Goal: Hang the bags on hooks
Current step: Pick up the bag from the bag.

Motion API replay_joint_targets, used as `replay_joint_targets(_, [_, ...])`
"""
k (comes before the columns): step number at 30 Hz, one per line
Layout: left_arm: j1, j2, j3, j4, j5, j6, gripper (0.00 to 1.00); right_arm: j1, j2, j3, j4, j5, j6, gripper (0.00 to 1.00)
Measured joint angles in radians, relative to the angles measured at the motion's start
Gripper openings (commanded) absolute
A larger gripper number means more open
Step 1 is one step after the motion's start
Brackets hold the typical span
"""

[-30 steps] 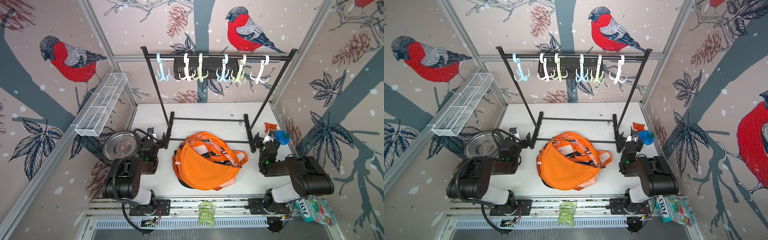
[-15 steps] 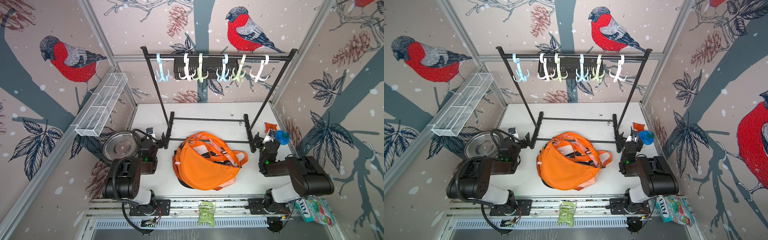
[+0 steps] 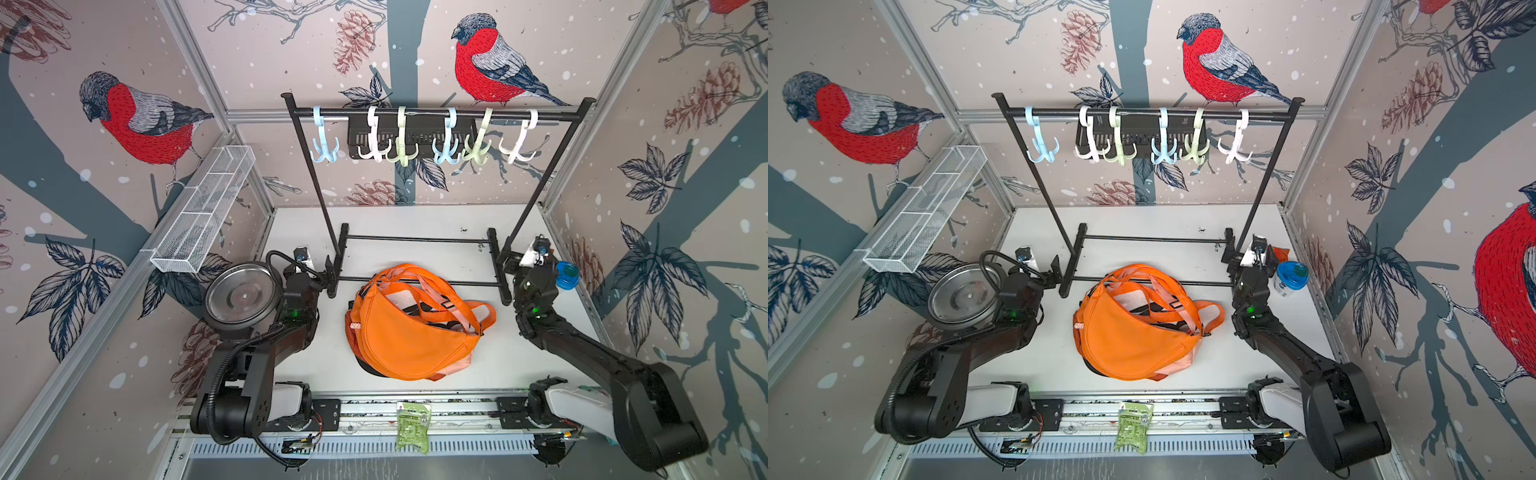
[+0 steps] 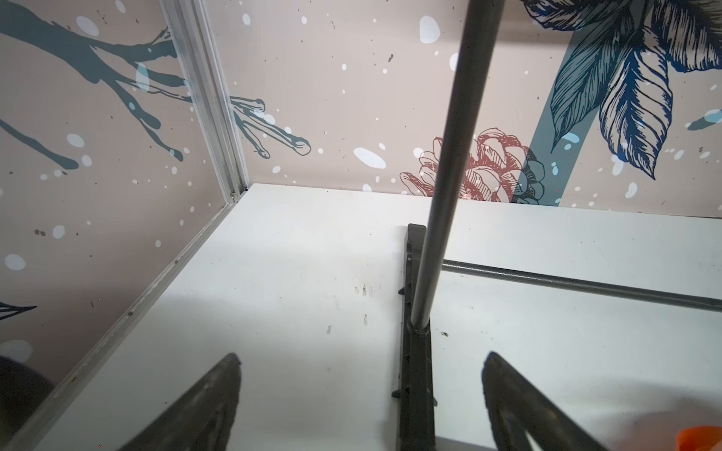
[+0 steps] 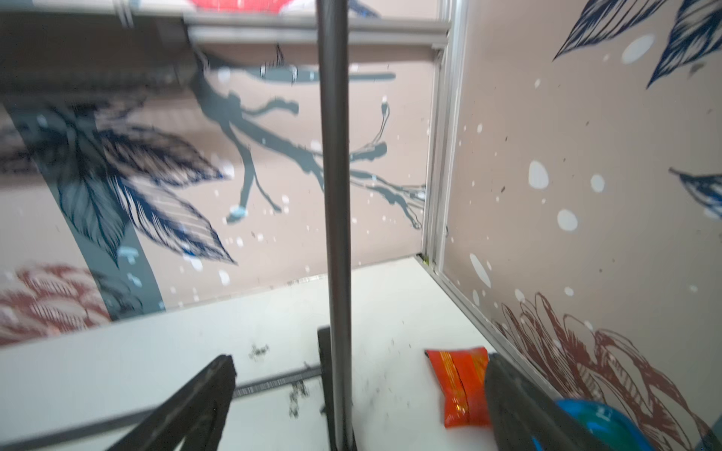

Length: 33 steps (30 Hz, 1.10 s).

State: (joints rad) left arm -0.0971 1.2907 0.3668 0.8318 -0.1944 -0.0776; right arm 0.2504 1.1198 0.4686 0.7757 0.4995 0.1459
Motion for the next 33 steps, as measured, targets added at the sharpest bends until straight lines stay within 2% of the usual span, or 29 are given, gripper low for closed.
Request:
replay_joint_targets(4, [-0.059, -0.084, 0.04, -0.119, -0.098, -0.056, 0.95, -0.13, -0.06, 0.082, -0.317, -0.121, 0.227, 0.99])
replay_joint_targets(8, [-0.111, -0.143, 0.106, -0.235, -0.12, -0.108, 0.94, -0.093, -0.137, 0.07, -0.455, -0.231, 0.277, 1.0])
replay_joint_targets(17, [-0.219, -0.215, 0.209, -0.46, -0.109, -0.184, 0.94, 0.09, -0.212, 0.119, -0.601, -0.218, 0.214, 0.99])
replay_joint_targets(27, [-0.319, -0.31, 0.285, -0.621, 0.029, -0.264, 0.94, 0.332, -0.258, 0.224, -0.738, -0.22, 0.073, 0.99])
replay_joint_targets(33, [-0.391, -0.348, 0.325, -0.732, 0.08, -0.299, 0.93, 0.499, -0.246, 0.284, -0.838, -0.301, 0.005, 0.99])
